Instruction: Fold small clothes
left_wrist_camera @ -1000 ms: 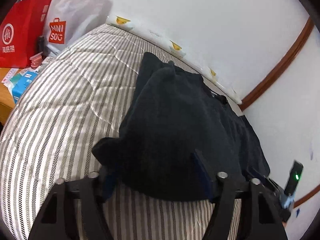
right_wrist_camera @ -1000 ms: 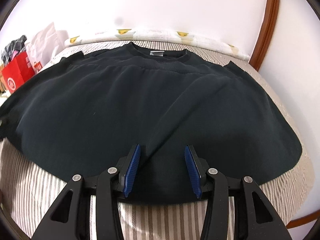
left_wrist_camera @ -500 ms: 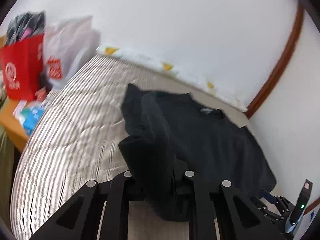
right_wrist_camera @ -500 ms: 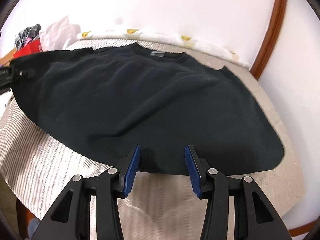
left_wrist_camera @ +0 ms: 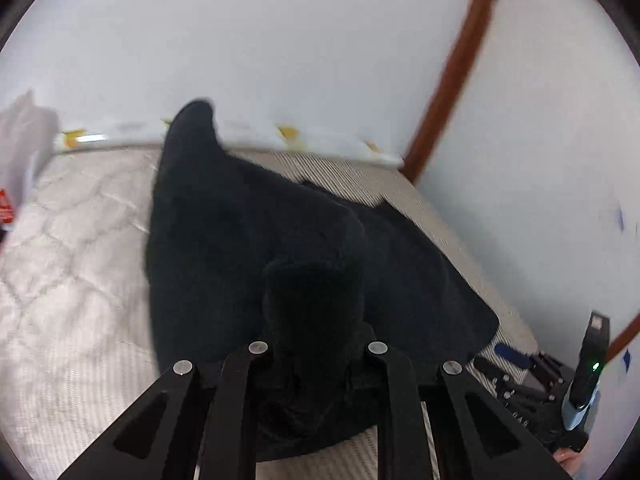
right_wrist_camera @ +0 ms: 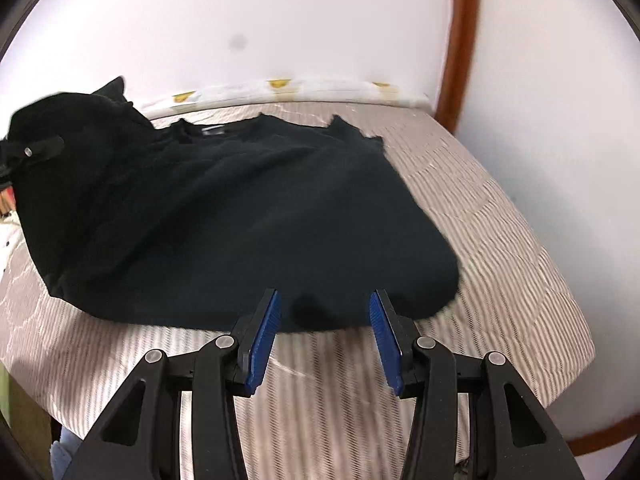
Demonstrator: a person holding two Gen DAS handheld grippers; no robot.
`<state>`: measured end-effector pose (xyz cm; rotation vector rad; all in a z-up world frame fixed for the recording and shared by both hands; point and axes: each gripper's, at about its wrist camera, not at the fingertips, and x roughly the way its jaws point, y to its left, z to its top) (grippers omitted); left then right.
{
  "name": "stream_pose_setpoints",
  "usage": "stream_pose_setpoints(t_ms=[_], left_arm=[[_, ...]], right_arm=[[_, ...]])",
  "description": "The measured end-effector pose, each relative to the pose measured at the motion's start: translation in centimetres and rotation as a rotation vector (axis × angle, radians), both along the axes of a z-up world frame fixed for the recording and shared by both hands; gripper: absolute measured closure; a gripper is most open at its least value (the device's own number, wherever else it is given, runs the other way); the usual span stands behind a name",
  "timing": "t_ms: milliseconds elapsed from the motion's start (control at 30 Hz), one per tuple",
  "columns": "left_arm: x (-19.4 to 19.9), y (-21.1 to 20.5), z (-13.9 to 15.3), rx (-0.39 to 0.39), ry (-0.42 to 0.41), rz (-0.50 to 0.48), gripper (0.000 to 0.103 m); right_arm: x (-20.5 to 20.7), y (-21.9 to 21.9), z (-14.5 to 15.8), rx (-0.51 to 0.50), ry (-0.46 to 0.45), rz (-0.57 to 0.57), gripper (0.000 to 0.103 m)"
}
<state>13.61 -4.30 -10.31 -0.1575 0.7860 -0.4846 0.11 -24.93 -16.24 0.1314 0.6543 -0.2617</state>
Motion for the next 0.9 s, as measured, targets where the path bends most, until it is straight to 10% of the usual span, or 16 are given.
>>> stream_pose_setpoints(t_ms=[267, 500, 667, 900], left_arm=[[0.7, -2.7, -3.3, 0.004, 0.13, -0.122, 0.082], [-3.3, 1.1, -0.4, -0.047, 0.001, -0.176, 0.035], [-5.1, 6.2, -1.3, 0.055, -0.034, -0.075, 0.034], [-6.1, 10.9, -5.8, 0.05, 0.089, -0.038, 0.034]], right_arm=[[-1.1, -1.2, -0.2, 0.042, 0.007, -0.042, 0.057], [-0.8, 1.7, 2.3, 0.055, -0.056, 0.023, 0.043], [0.5, 4.6, 3.8, 0.197, -0.131, 0.157, 0.024], [6.0, 7.9, 1.7, 0.35, -0.073, 0.226, 0.023]])
